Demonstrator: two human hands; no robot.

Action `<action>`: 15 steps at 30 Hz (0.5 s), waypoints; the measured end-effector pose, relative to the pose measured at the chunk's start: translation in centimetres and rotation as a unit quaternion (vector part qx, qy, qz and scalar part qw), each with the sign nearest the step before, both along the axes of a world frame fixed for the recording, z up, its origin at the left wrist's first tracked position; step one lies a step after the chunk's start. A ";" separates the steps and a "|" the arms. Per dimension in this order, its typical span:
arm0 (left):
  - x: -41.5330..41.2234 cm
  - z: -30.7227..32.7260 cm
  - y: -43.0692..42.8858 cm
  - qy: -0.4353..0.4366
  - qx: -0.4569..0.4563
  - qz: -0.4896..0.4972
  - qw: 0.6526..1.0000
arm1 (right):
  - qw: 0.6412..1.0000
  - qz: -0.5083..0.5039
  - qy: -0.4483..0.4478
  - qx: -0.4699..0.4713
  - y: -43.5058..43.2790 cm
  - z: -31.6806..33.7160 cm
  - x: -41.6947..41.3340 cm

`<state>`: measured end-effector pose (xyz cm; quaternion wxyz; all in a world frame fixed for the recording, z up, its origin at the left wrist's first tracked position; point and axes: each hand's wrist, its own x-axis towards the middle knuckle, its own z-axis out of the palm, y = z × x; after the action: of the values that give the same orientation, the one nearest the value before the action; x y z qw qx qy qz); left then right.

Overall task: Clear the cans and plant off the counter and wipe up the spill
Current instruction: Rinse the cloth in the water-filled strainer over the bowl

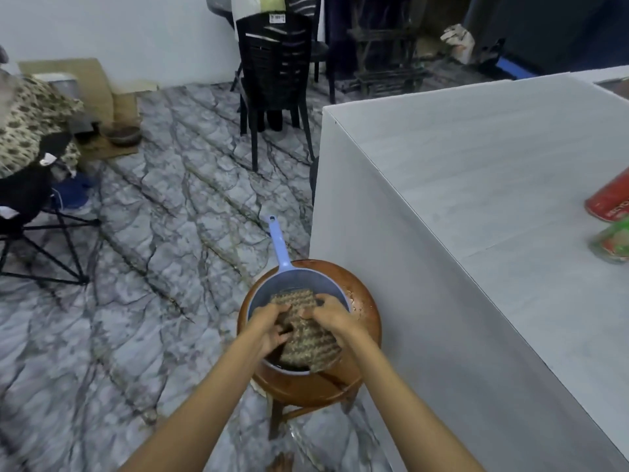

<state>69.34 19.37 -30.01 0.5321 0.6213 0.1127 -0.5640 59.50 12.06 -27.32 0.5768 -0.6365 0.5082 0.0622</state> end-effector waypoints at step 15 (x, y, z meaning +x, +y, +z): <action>-1.9 -1.1 -1.0 -0.343 0.187 -0.164 0.906 | 0.969 0.056 0.152 -0.186 1.5 -3.1 1.7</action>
<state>67.45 18.37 -31.06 0.3122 0.8739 -0.0769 -0.3645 61.23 13.55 -30.41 0.3595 -0.7433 0.5561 0.0953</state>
